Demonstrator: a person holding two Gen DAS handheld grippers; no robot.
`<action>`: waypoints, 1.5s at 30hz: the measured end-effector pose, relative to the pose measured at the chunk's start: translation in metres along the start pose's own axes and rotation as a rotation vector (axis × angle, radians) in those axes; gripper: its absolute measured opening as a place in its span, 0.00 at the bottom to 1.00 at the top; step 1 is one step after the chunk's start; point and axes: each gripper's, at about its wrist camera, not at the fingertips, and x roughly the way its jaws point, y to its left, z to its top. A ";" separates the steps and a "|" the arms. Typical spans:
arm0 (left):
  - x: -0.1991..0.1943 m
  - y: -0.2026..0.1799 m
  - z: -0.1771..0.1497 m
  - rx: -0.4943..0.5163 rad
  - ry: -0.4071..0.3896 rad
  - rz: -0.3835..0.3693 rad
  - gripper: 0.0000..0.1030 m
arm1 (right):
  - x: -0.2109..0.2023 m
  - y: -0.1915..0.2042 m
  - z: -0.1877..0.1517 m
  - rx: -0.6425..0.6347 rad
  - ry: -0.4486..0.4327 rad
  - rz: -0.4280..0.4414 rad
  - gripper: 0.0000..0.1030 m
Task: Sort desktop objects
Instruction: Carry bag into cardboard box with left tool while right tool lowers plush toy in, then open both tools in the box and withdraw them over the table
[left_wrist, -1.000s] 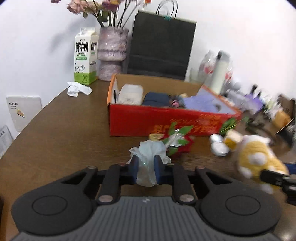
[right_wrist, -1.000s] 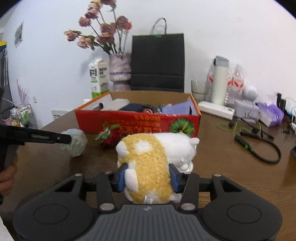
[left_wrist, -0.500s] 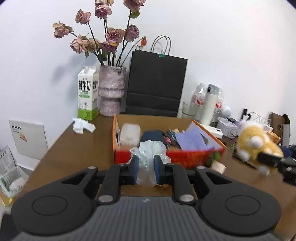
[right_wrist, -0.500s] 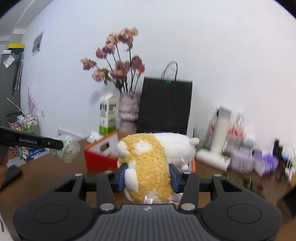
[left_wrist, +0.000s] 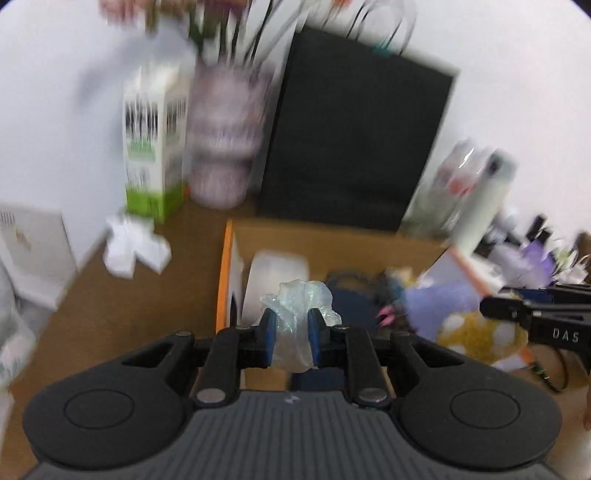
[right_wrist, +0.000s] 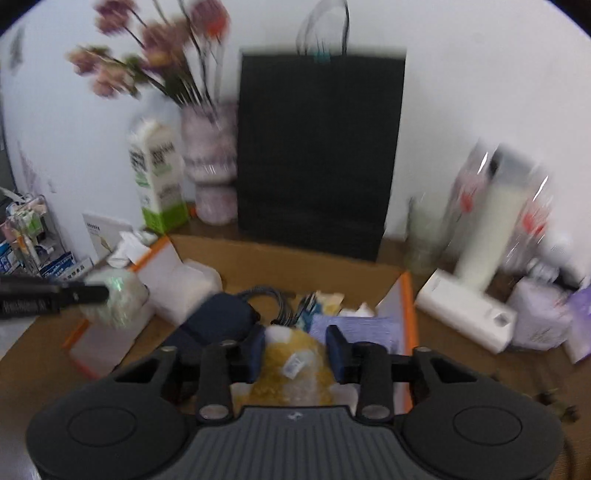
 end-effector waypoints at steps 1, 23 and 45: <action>0.016 0.002 -0.002 0.001 0.035 0.029 0.19 | 0.011 0.005 0.001 -0.002 0.002 0.003 0.32; -0.047 -0.027 -0.007 0.085 -0.085 0.032 0.98 | -0.026 -0.011 -0.003 0.080 -0.039 0.005 0.79; -0.182 -0.073 -0.238 0.154 -0.298 0.106 1.00 | -0.174 0.033 -0.249 0.130 -0.194 0.003 0.85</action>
